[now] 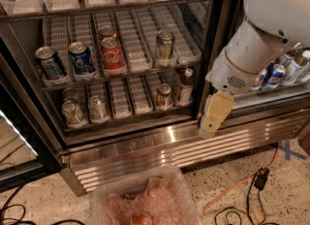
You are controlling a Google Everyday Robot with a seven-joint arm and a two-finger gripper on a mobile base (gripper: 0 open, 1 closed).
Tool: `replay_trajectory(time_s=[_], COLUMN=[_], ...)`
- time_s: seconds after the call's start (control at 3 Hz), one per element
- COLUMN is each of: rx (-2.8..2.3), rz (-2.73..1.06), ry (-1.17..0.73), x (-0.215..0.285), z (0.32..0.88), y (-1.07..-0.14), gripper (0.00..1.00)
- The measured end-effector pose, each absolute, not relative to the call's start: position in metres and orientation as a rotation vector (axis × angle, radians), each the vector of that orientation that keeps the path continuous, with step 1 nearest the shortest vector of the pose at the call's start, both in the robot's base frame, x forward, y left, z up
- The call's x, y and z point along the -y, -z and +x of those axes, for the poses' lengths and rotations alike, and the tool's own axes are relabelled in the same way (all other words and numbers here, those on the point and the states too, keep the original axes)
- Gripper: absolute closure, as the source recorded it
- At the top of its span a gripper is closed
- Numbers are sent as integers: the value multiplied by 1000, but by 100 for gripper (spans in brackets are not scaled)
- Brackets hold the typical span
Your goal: Pick 7up can from middle shelf of fridge
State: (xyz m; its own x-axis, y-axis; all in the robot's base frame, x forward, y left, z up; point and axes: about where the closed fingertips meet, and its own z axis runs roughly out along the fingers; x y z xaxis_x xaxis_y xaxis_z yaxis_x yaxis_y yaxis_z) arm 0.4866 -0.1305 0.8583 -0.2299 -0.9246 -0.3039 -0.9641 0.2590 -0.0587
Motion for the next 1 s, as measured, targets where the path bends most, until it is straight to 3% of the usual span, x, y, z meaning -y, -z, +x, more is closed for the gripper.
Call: replay_trajectory(time_s=[1.0], rx=[-2315], rz=[-1490], ry=[-372], x=[94], z=[552], y=[-685], gripper=[0])
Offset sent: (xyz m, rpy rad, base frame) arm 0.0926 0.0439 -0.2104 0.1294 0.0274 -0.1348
